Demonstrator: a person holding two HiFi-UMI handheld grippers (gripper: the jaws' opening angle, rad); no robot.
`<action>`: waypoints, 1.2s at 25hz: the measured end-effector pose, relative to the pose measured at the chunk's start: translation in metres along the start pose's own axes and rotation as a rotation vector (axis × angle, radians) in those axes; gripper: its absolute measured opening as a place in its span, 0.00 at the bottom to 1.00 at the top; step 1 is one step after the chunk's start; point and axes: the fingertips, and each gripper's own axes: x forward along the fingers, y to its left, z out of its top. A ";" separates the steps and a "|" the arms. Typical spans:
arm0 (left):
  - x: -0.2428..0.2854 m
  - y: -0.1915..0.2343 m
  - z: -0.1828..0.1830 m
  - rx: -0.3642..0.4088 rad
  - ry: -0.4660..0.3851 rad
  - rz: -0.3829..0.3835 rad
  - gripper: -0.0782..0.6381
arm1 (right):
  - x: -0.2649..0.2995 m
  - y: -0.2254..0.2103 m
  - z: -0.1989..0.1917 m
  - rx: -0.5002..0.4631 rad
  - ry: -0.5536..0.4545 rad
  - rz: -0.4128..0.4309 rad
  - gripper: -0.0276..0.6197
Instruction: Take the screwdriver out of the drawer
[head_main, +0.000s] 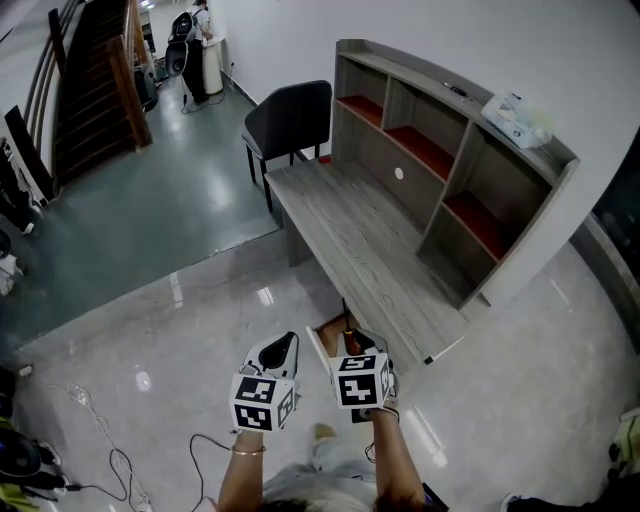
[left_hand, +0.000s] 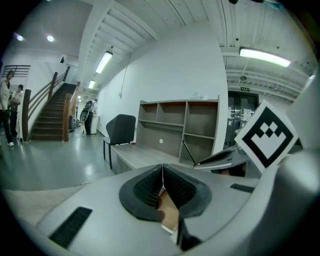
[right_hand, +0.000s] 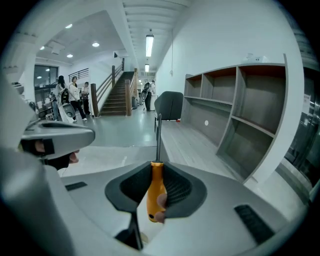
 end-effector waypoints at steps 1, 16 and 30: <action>-0.003 0.000 0.002 0.002 -0.006 0.000 0.13 | -0.004 0.001 0.002 -0.003 -0.007 -0.002 0.18; -0.046 -0.022 0.019 0.017 -0.073 0.004 0.13 | -0.059 0.010 0.007 -0.024 -0.098 -0.016 0.18; -0.113 -0.046 0.014 0.039 -0.106 0.015 0.13 | -0.121 0.038 -0.006 -0.022 -0.206 -0.015 0.18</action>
